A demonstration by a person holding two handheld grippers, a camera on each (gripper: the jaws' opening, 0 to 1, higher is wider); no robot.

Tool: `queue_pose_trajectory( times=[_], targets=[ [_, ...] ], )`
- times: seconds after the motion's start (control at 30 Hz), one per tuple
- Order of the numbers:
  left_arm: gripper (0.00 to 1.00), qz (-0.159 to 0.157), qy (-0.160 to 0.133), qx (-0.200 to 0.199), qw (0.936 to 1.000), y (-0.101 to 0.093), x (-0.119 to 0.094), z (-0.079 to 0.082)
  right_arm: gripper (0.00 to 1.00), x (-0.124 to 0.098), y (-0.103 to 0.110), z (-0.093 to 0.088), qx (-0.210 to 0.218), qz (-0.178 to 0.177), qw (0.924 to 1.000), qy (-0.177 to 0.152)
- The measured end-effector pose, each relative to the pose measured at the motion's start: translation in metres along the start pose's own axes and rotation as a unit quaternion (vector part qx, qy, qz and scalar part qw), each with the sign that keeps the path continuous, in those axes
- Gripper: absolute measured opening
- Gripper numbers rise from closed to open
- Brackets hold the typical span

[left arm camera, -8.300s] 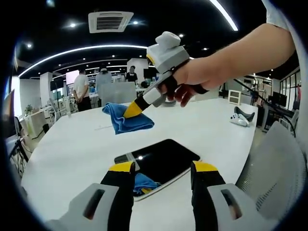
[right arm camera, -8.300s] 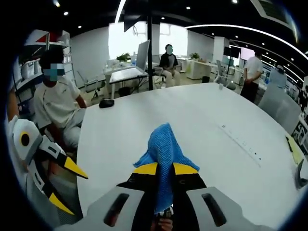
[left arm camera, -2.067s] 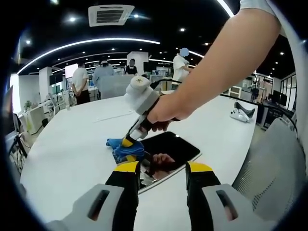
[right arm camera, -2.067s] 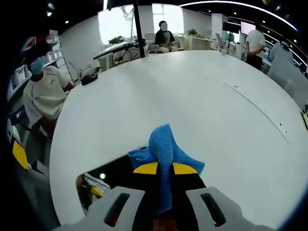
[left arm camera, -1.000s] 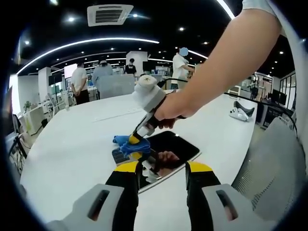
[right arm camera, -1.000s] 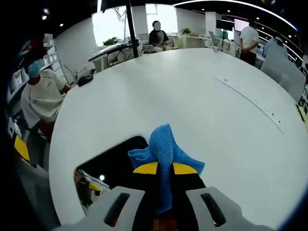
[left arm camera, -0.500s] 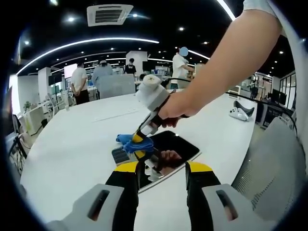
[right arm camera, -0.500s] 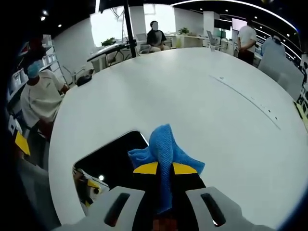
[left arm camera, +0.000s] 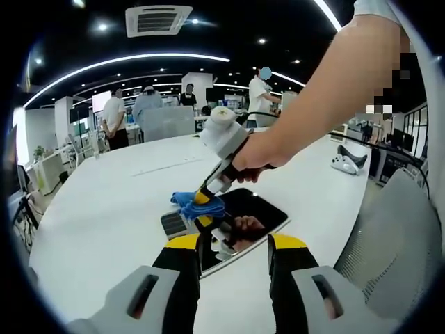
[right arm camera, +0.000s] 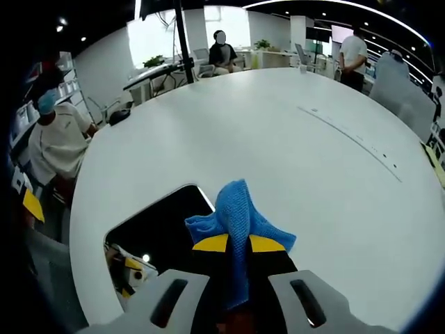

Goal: Wipe the mirror surface with the cleaning cloth until all visible marks leave the cleaned area.

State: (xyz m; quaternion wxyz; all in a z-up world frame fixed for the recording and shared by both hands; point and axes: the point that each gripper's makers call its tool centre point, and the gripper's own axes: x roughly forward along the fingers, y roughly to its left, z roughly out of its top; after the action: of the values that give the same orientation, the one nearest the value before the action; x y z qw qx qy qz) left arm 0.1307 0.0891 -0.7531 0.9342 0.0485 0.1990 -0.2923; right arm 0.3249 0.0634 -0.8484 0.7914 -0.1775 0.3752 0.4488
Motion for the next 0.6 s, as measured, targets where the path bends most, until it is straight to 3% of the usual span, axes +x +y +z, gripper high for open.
queue_pose_trajectory(
  times=[0.6],
  targets=[
    [0.37, 0.0, 0.001, 0.0, 1.0, -0.0003, 0.0005, -0.0001, 0.04, -0.0056, -0.0067, -0.0064, 0.01, -0.005, 0.9999, 0.0]
  ],
)
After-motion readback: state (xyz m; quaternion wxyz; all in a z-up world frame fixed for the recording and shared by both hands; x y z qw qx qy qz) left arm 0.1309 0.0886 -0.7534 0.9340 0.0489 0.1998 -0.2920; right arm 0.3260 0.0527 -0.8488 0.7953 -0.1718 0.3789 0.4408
